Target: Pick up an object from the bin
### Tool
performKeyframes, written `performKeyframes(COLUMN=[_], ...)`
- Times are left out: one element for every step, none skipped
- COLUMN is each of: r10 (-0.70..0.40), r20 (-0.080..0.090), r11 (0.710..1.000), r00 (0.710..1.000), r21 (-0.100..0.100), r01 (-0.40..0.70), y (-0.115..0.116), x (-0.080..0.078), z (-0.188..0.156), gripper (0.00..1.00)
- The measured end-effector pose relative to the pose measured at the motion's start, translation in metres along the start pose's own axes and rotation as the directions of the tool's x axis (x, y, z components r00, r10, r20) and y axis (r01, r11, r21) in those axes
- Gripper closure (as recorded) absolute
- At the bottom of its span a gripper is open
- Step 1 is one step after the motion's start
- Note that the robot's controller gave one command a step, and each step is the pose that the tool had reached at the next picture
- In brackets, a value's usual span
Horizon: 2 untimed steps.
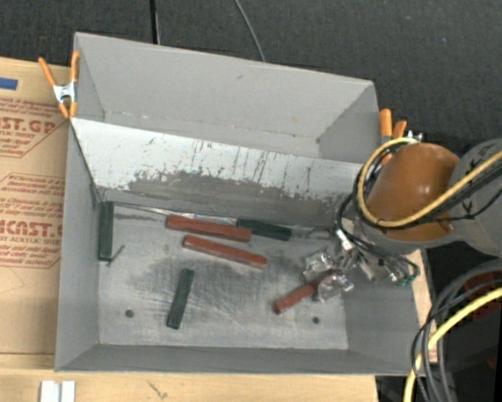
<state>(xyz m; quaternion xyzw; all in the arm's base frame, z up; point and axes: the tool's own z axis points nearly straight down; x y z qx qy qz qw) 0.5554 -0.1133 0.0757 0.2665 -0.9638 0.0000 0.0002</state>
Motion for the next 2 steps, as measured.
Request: performKeyframes(r10=[0.000, 0.015], r20=[0.000, 0.004], r11=[1.000, 1.000], r00=[1.000, 1.000], r21=[0.000, 0.002], r01=[0.000, -0.015], y=[0.000, -0.010], x=[0.000, 0.014], z=[0.000, -0.156], gripper=[1.00, 1.00])
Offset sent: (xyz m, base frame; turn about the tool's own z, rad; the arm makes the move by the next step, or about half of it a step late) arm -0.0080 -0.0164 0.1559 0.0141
